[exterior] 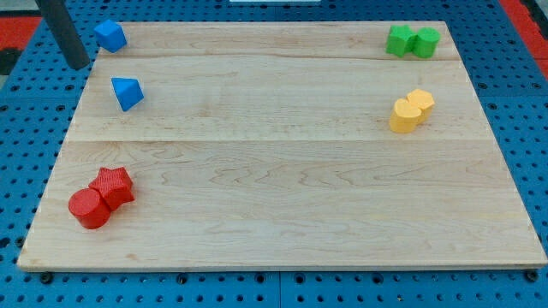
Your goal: Push blue cube towards blue triangle
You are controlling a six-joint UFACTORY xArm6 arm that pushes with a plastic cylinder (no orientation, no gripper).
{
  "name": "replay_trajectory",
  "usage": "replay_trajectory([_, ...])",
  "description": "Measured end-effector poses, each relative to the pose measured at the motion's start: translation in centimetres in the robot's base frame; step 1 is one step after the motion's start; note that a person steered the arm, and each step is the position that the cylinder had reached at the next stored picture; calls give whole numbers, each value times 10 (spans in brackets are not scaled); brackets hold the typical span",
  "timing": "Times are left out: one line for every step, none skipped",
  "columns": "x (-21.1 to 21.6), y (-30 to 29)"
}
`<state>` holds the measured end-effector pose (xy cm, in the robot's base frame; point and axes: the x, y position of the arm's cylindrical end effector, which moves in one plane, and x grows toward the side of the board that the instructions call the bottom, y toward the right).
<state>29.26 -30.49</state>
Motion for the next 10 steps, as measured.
replay_trajectory([-7,0])
replay_trajectory([-37,0])
replay_trajectory([-70,0])
replay_trajectory([-101,0])
replay_trajectory([-100,16])
replay_trajectory([-67,38])
replay_trajectory([-20,60])
replay_trajectory([-37,58])
replay_trajectory([-62,62])
replay_trajectory([-49,77])
